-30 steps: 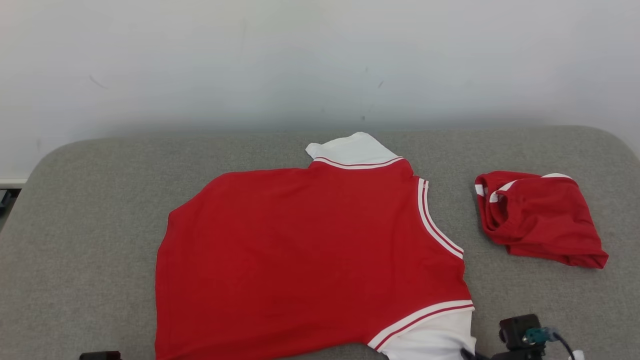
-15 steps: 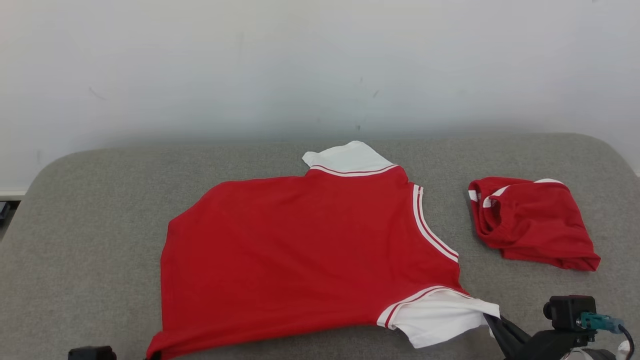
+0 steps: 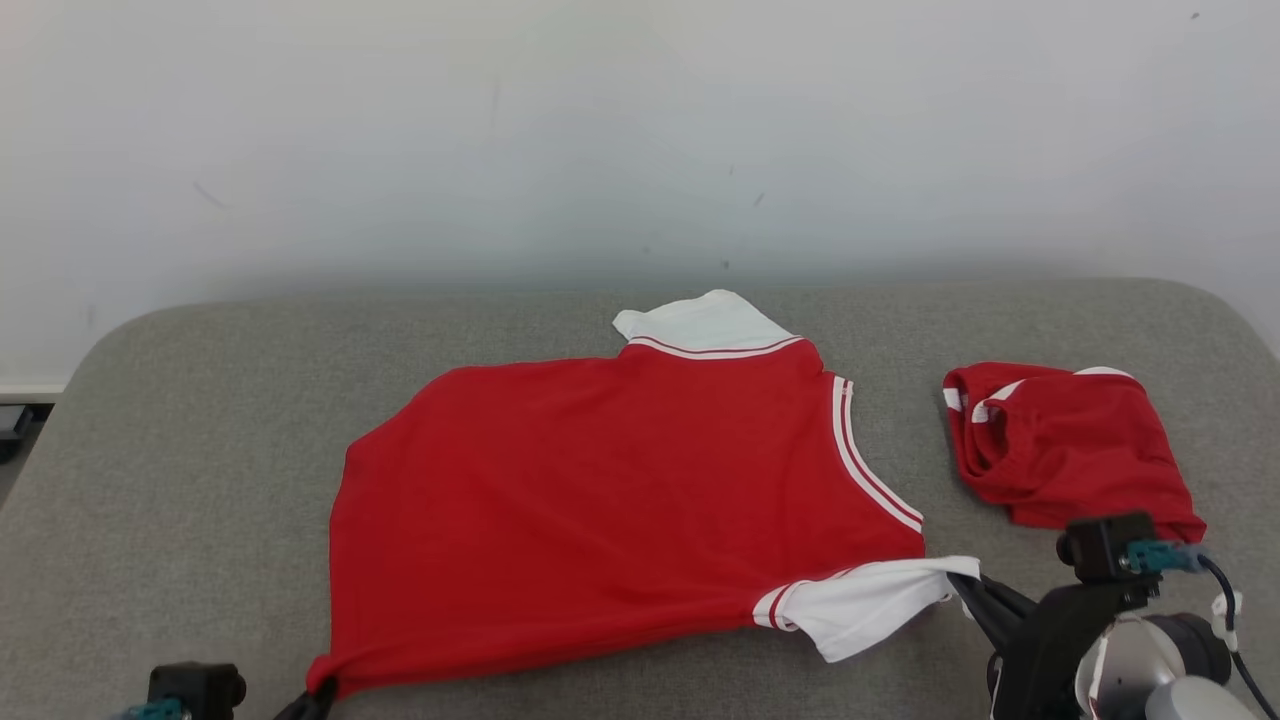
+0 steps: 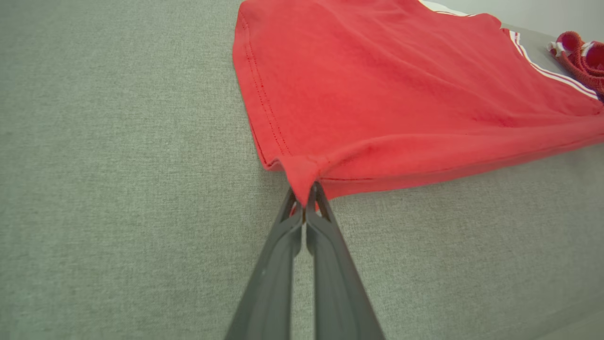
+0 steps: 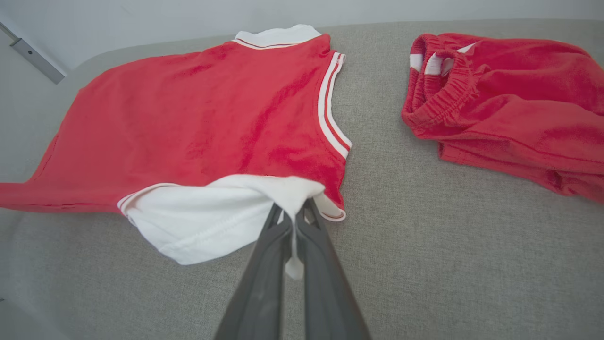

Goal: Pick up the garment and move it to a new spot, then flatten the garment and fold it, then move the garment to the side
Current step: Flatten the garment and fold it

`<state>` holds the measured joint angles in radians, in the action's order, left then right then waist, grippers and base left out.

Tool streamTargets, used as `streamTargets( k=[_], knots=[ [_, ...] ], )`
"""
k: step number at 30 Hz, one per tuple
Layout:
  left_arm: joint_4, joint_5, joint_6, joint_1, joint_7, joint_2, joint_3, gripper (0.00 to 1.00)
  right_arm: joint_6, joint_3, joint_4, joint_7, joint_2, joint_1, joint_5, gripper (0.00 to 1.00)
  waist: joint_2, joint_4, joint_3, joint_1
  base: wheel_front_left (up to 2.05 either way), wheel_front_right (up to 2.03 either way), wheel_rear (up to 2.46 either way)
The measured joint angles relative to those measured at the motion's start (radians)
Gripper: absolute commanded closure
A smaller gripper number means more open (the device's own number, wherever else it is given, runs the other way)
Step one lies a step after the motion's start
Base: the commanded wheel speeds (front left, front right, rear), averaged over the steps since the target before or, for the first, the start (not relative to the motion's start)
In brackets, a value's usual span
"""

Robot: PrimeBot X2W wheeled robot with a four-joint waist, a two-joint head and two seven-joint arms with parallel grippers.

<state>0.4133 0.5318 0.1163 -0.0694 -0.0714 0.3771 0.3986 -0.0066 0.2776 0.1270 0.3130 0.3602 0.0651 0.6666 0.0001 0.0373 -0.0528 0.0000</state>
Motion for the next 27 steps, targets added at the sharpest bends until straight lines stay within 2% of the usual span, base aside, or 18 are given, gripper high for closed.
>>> streamTargets(
  k=[16, 27],
  knots=[
    [0.062, 0.032, 0.008, -0.162, -0.112, 0.029, 0.038, 1.00, 0.050, 0.078, 0.265, 0.161, -0.027, 0.320, -0.013, 1.00, 0.0000, 0.005, 0.045, 0.0002, 0.00, 0.00, 0.00],
    [0.107, 0.064, 0.008, -0.247, -0.144, 0.034, 0.081, 1.00, 0.060, 0.122, 0.421, 0.190, -0.101, 0.470, -0.035, 1.00, 0.0001, 0.012, 0.098, 0.0002, 0.00, 0.00, 0.00]
  ],
)
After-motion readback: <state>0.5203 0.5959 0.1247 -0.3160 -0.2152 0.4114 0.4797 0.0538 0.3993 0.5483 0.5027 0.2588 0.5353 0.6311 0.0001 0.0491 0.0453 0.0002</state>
